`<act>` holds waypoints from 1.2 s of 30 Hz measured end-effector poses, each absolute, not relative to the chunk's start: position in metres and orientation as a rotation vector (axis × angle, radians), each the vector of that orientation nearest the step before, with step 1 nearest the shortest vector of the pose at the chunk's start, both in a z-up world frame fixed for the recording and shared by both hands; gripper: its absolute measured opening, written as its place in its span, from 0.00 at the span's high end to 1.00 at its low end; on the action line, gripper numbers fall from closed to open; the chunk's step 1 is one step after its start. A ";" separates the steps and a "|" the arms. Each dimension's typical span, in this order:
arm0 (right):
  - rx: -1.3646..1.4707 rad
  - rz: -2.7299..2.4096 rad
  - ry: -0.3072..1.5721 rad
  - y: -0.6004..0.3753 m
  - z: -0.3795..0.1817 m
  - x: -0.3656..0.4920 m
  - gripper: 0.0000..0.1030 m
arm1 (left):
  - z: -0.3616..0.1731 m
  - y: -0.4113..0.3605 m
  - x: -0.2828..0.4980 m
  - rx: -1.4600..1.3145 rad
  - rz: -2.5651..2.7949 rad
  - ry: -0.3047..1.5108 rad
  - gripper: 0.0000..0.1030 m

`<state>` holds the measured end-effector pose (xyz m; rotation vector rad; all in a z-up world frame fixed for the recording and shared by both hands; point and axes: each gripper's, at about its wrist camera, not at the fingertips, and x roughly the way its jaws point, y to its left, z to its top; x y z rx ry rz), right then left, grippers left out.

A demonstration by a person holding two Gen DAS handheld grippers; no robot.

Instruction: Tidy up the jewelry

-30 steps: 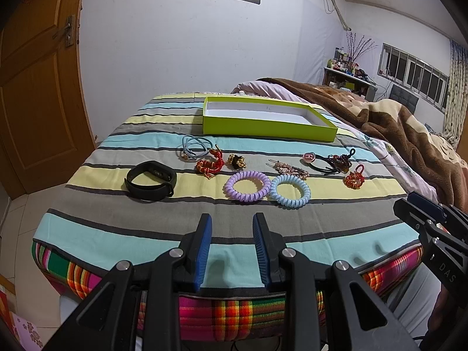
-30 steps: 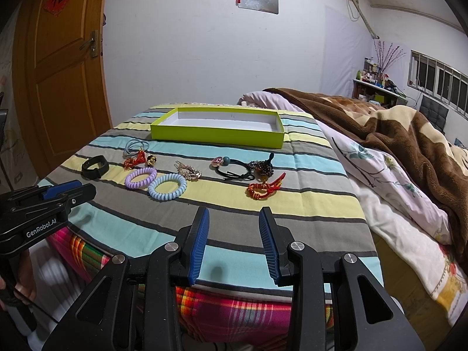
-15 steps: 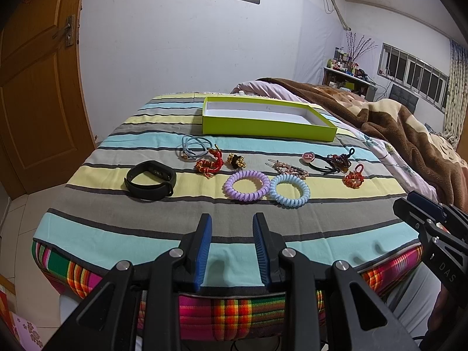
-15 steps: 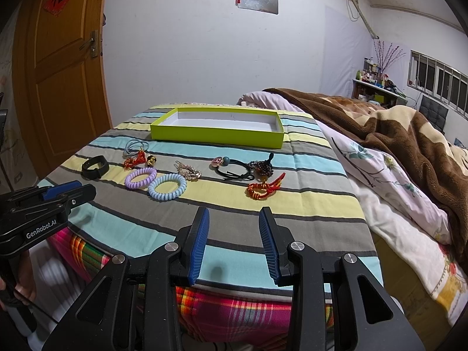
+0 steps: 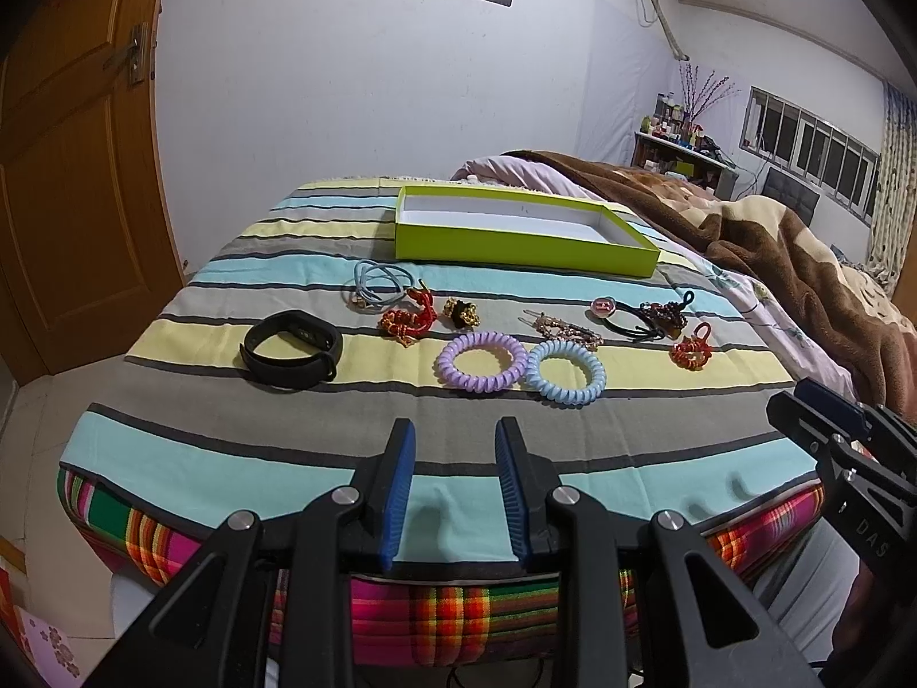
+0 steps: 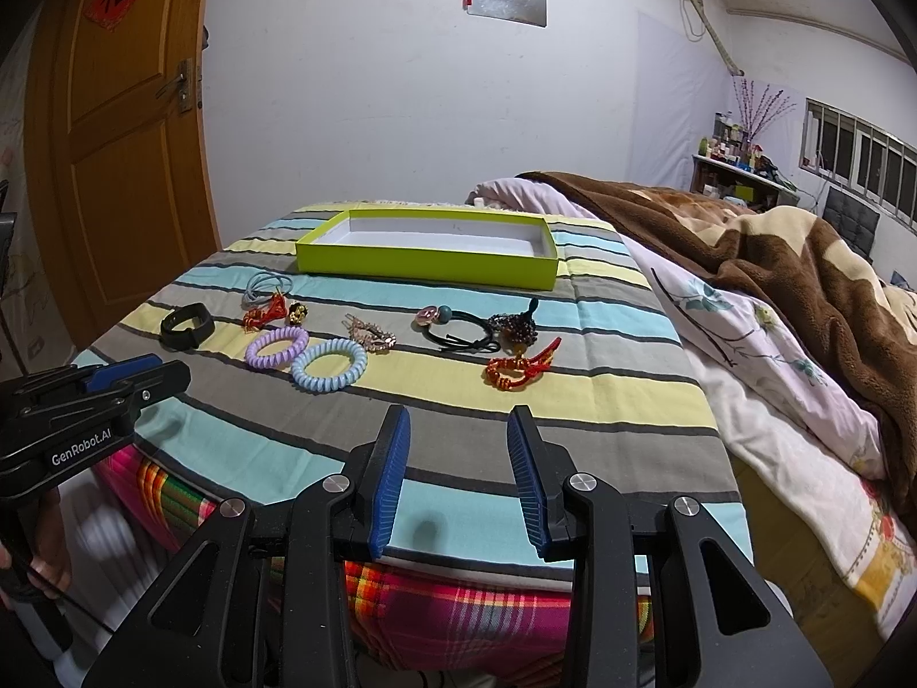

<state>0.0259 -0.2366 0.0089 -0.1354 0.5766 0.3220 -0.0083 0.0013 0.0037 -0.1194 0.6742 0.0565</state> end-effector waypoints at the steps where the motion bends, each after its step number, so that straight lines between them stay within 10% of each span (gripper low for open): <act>1: -0.136 0.322 0.577 -0.237 0.009 0.026 0.65 | 0.003 0.001 -0.008 -0.120 0.057 0.675 0.71; 36: -0.128 0.320 0.637 -0.235 -0.002 0.085 0.65 | -0.014 0.021 0.051 -0.133 0.060 0.760 0.71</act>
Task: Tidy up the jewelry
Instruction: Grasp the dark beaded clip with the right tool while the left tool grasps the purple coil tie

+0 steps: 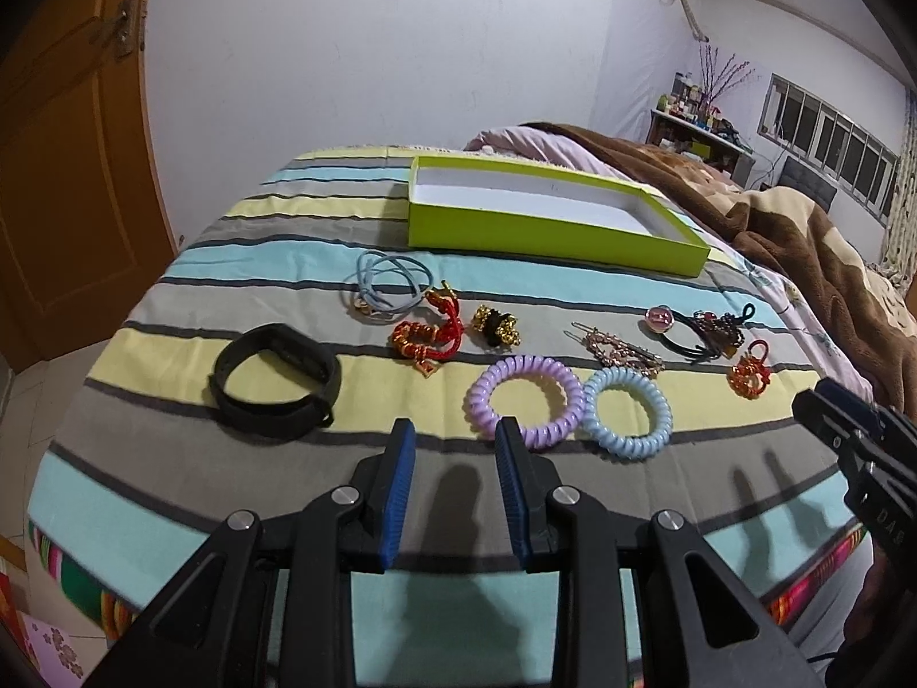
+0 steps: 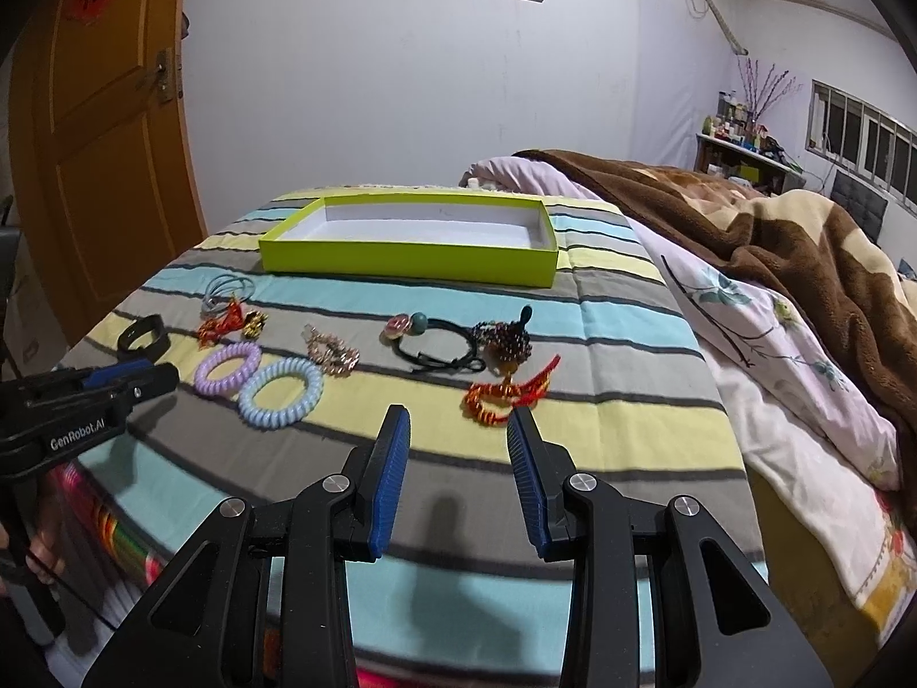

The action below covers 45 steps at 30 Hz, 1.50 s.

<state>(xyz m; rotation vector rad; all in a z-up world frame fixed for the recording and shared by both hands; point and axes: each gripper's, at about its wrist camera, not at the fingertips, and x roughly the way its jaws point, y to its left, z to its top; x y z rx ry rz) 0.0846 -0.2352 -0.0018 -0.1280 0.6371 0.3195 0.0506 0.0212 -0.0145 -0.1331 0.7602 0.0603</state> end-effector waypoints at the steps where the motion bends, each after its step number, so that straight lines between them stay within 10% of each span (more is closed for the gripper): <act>1: -0.129 0.319 0.638 -0.235 -0.001 0.088 0.65 | -0.015 0.021 0.054 -0.130 0.056 0.765 0.71; 22: -0.086 0.324 0.789 -0.241 -0.012 0.182 0.65 | -0.024 0.010 0.092 -0.052 0.059 0.832 0.71; 30: -0.091 0.352 0.870 -0.236 -0.023 0.201 0.65 | -0.023 0.010 0.096 -0.033 0.062 0.829 0.88; 45: -0.088 0.382 0.831 -0.236 -0.011 0.192 0.82 | -0.018 0.014 0.090 -0.062 0.034 0.811 0.91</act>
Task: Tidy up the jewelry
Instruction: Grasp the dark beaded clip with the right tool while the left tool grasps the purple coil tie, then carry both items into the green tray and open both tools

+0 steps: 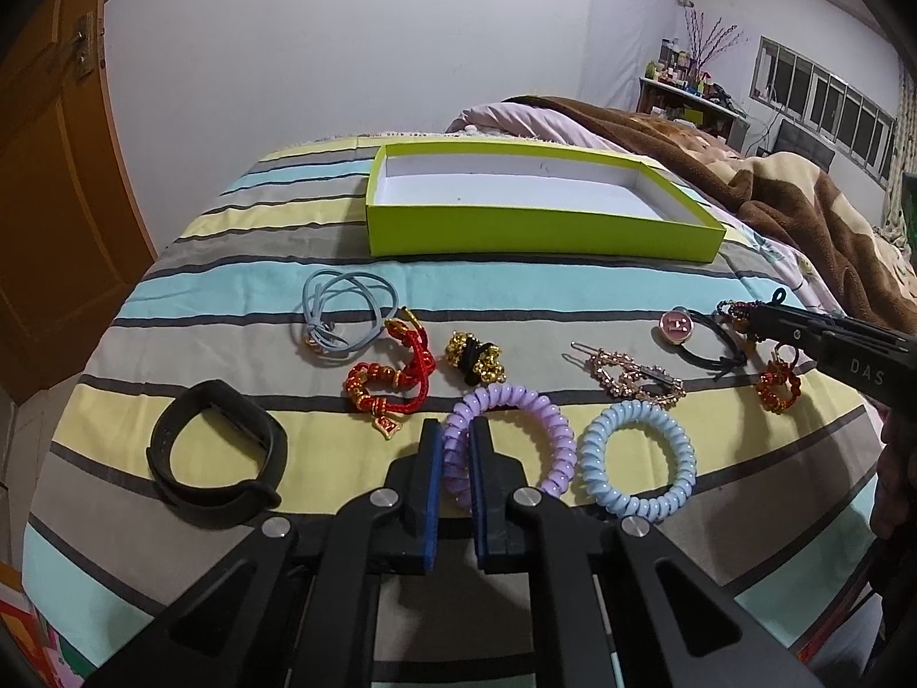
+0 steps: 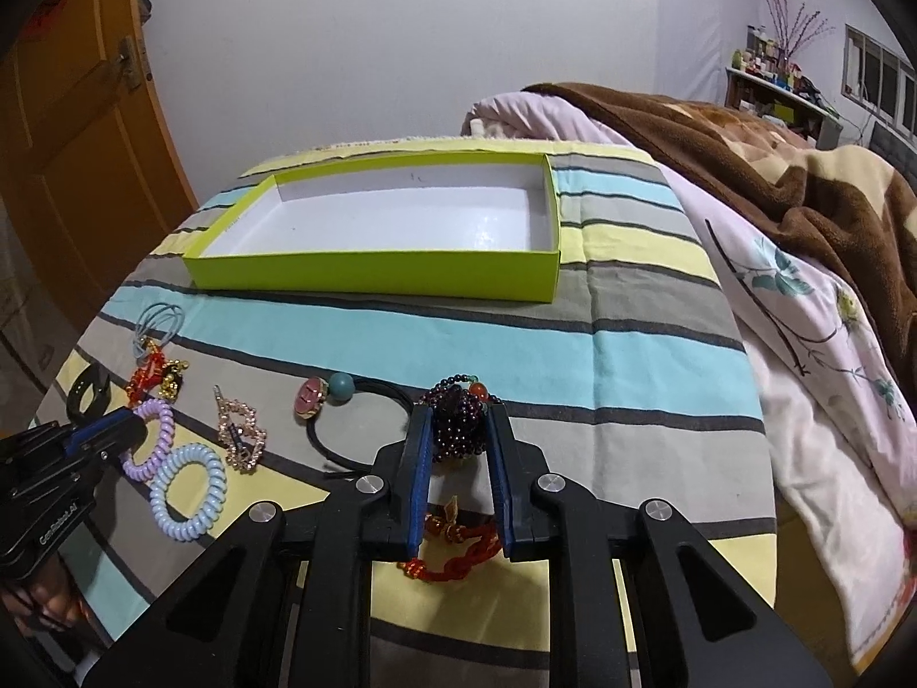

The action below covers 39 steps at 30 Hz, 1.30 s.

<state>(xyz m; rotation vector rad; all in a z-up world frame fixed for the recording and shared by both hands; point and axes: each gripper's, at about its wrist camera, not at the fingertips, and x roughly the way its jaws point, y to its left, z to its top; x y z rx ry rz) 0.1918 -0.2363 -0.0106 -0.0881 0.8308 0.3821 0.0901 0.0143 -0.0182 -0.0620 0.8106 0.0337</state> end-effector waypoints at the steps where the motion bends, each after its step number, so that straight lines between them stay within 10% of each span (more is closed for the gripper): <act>1: -0.087 0.385 0.826 -0.236 -0.009 0.190 0.82 | -0.017 0.014 0.089 -0.064 0.031 0.808 0.91; 39: -0.103 0.437 0.651 -0.217 0.052 0.246 0.82 | 0.057 0.018 0.192 -0.029 0.005 0.662 0.91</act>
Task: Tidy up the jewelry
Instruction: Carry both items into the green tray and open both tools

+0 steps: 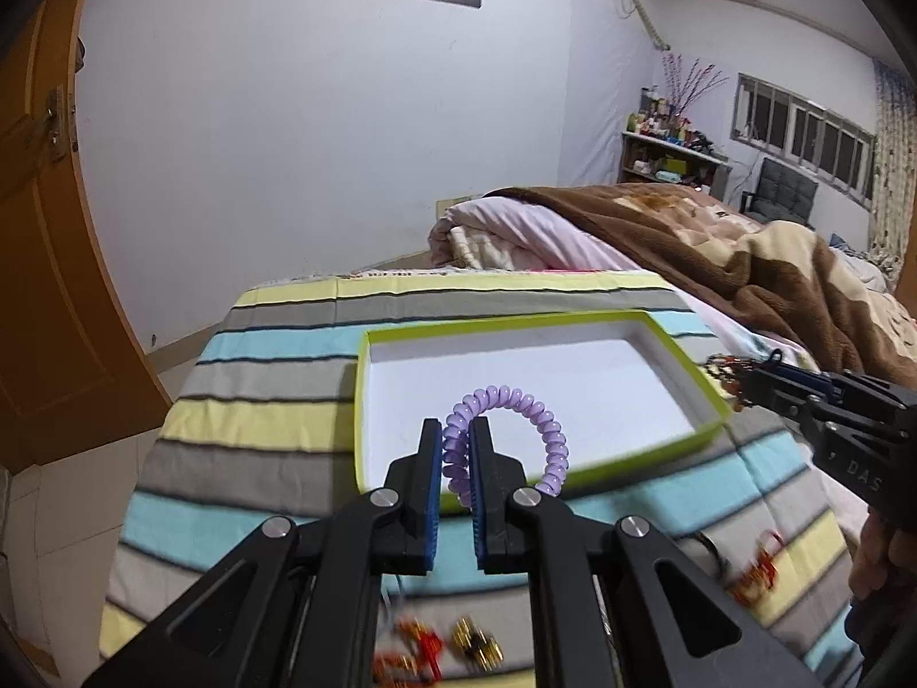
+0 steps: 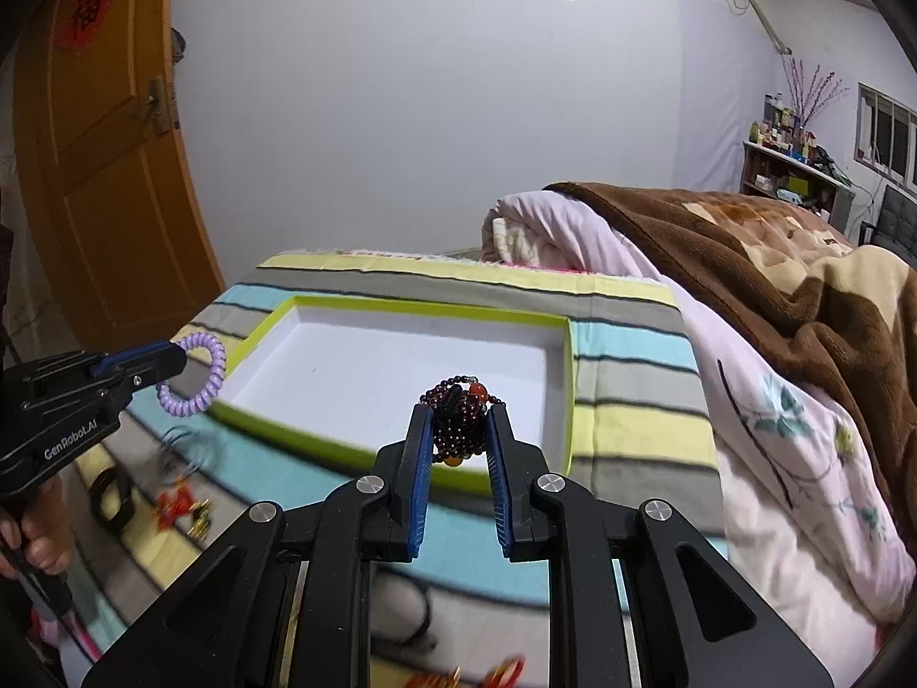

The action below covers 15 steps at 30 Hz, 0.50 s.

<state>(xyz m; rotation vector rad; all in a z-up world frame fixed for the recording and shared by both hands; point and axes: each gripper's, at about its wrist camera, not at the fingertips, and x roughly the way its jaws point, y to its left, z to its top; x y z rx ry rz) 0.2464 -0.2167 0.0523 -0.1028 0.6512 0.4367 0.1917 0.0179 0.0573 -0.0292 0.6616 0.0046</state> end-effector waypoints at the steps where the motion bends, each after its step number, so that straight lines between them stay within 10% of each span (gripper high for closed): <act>1: -0.105 0.435 0.652 -0.216 0.050 0.257 0.82 | 0.056 0.019 0.201 -0.029 0.007 0.667 0.91; 15: -0.140 0.398 0.731 -0.199 0.007 0.356 0.82 | 0.010 0.039 0.296 -0.015 0.086 0.796 0.91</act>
